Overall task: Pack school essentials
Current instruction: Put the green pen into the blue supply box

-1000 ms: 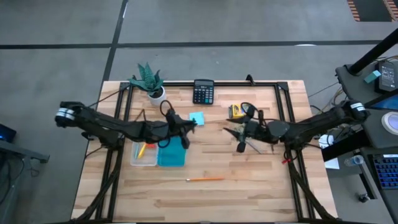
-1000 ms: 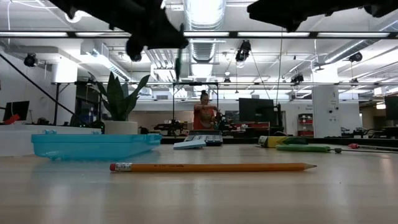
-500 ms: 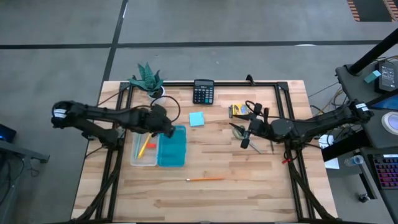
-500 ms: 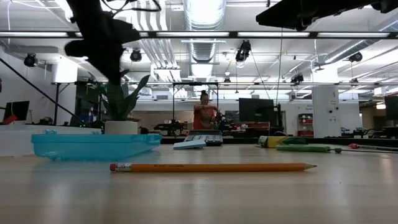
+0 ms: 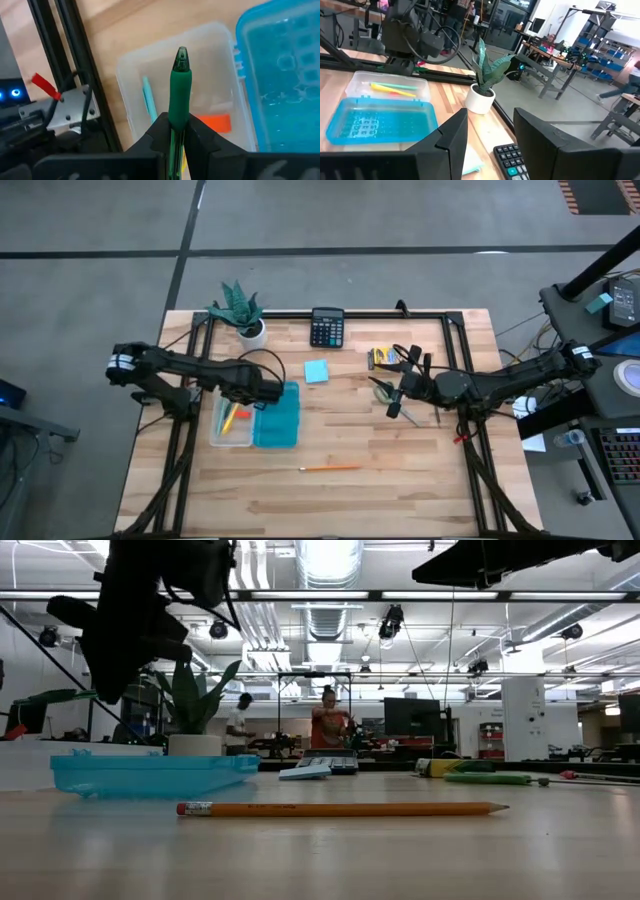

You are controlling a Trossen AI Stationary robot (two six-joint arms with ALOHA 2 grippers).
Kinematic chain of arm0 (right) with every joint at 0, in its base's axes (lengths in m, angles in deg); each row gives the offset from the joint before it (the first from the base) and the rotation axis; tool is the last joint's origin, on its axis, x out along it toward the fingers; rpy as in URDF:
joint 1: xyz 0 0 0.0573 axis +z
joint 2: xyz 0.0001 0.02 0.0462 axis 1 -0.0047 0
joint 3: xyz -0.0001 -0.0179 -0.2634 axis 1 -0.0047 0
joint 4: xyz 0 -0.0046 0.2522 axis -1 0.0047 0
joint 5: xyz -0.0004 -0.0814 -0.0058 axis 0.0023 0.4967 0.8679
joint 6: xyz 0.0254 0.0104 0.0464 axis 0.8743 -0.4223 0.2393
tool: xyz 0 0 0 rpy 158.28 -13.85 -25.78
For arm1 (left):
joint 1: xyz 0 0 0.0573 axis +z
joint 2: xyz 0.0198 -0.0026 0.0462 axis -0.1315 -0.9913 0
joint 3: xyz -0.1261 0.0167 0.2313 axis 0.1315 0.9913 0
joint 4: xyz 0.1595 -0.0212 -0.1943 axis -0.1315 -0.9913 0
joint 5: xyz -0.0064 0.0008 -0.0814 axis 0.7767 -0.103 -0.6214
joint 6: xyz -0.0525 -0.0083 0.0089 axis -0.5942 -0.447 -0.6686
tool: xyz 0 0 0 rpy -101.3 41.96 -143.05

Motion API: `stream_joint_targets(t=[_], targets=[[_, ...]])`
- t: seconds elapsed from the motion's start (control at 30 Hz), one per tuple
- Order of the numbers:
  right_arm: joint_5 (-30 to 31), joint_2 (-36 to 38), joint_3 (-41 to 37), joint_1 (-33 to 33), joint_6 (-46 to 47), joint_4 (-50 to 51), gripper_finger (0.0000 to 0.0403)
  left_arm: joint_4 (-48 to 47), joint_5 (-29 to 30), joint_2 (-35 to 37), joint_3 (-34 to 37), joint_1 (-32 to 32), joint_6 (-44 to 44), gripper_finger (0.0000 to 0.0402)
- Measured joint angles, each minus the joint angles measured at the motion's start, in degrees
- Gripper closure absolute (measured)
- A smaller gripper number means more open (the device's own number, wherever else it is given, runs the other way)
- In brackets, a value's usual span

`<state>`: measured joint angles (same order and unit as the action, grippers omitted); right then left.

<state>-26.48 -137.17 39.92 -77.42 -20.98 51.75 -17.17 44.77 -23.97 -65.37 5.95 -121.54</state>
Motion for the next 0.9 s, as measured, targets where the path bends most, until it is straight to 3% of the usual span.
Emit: stream_joint_targets(t=[0.13, 0.3, 0.5, 0.73, 0.9], targets=[[0.0, 0.0, 0.0, 0.0, -0.8, 1.6, 0.0252, 0.7, -3.1, -0.4, 0.0, 0.5, 0.0, 0.0389], [-0.1, 1.9, 0.0, -0.1, -1.8, 11.4, 0.0257, 2.0, -6.0, 1.0, 0.3, 1.7, 1.7, 0.0389], [-9.0, 6.7, -0.1, -1.4, 1.1, 19.7, 0.0268, 8.9, -9.0, 5.8, 3.3, 4.2, 3.3, 0.0389], [-9.8, 11.1, -1.4, -1.6, 1.8, 21.9, 0.027, 17.6, -11.1, 9.5, 10.0, 5.0, 2.5, 0.0389], [-9.7, 12.7, -2.3, -1.6, 2.1, 21.8, 0.0271, 18.4, -11.8, 9.9, 13.4, 5.4, 0.2, 0.0389]])
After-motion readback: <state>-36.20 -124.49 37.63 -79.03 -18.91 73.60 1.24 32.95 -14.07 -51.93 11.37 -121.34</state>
